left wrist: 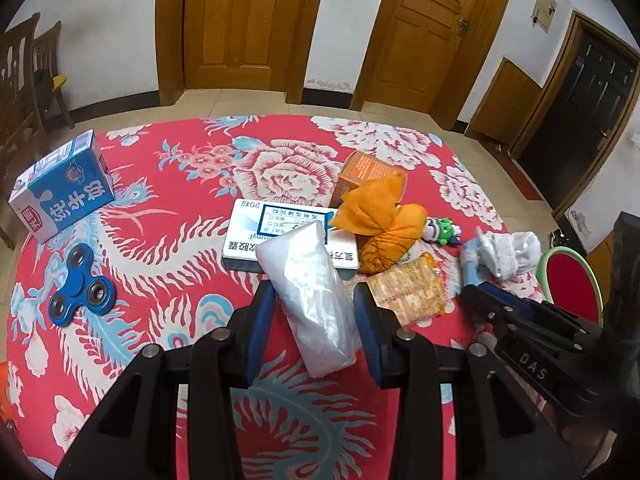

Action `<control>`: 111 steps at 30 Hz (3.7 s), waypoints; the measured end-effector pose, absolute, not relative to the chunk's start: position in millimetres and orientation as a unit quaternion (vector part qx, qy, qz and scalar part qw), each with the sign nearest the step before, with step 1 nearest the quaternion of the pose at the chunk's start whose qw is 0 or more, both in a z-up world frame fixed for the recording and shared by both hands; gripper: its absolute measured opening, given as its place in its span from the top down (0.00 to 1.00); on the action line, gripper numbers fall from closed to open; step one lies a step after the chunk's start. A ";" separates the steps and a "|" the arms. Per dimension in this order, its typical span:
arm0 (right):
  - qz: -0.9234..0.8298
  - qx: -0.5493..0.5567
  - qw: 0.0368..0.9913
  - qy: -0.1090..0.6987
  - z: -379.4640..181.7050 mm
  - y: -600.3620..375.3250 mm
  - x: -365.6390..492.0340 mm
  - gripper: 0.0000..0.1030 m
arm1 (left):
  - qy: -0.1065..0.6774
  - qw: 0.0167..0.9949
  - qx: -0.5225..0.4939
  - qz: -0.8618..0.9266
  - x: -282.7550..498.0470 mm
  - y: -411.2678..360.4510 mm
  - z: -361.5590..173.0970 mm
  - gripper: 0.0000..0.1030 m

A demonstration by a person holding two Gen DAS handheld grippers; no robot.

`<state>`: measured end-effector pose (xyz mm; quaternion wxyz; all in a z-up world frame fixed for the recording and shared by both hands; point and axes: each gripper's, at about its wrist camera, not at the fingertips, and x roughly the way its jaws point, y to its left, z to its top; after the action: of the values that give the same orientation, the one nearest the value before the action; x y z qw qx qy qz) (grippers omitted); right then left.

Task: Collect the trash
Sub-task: 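Grasp the blue plastic piece with the right tool while the left tool holds the bag, then carry the plastic bag and blue piece in both tools over the trash bin, then open the right tool and left tool to drop both items into the bin, then move both tools back over the table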

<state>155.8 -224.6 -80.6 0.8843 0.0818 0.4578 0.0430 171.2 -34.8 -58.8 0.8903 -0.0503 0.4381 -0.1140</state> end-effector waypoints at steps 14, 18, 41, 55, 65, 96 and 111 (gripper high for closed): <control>0.087 0.119 0.890 0.431 -47.0 -223.4 114.6 0.77 | 0.419 0.896 -0.050 -0.140 145.5 -47.7 -31.2 0.60; 0.091 0.129 0.895 0.417 -32.8 -227.5 97.5 0.77 | 0.416 0.895 -0.052 -0.152 137.6 -54.4 -23.0 0.60; 0.014 0.198 0.915 0.352 6.7 -318.6 19.3 0.77 | 0.407 0.879 -0.036 -0.247 99.0 -133.9 22.3 0.60; -0.062 0.247 0.912 0.323 6.2 -402.4 -20.3 0.77 | 0.406 0.856 0.016 -0.318 89.0 -229.2 30.3 0.60; -0.112 0.279 0.898 0.321 -11.1 -462.3 -31.7 0.79 | 0.413 0.842 0.050 -0.344 95.5 -290.8 21.0 0.60; -0.189 0.308 0.871 0.332 -51.6 -541.5 -17.0 0.80 | 0.461 0.777 0.112 -0.413 108.3 -407.7 -54.5 0.40; -0.185 0.327 0.868 0.325 -50.8 -530.2 -29.1 0.43 | 0.457 0.799 0.062 -0.385 108.5 -352.9 -31.2 0.38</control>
<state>-29.1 -530.2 -50.8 0.8676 0.3275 0.3252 -0.1854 108.5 -352.9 -31.2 0.7992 0.0622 0.4573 -0.3851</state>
